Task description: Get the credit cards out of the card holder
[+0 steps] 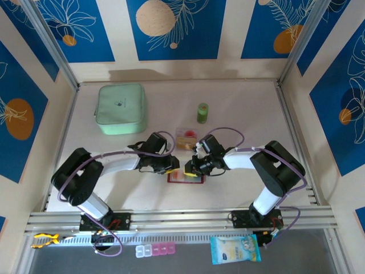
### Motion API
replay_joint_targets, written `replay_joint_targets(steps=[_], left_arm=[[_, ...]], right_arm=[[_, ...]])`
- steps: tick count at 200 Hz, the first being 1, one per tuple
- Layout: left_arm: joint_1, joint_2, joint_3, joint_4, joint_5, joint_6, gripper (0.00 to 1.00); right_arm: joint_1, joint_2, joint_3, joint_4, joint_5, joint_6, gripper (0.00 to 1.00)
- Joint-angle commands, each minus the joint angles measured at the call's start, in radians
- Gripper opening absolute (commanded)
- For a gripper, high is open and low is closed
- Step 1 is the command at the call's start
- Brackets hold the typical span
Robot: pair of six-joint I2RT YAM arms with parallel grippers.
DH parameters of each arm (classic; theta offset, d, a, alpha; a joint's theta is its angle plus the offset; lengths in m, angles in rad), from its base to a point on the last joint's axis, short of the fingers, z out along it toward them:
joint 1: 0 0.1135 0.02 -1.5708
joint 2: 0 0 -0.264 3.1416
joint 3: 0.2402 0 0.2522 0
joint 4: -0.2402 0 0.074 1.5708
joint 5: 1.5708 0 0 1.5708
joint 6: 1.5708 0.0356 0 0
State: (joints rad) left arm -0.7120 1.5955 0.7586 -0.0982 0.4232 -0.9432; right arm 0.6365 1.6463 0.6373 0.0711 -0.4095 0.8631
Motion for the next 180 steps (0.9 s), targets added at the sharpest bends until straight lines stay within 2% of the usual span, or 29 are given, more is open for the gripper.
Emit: replay_joint_targets(steps=[1, 120, 180], left_arm=[[-0.011, 0.027, 0.016, 0.043, 0.027, -0.025, 0.33], [-0.029, 0.056, 0.037, 0.057, 0.036, -0.037, 0.22], [-0.037, 0.017, 0.063, 0.018, 0.031, -0.031, 0.2]], right_arm=[[-0.008, 0.0, -0.031, -0.011, -0.006, 0.014, 0.2], [-0.01, -0.016, -0.037, 0.013, -0.021, 0.036, 0.2], [-0.012, -0.127, -0.022, -0.06, 0.03, 0.035, 0.24]])
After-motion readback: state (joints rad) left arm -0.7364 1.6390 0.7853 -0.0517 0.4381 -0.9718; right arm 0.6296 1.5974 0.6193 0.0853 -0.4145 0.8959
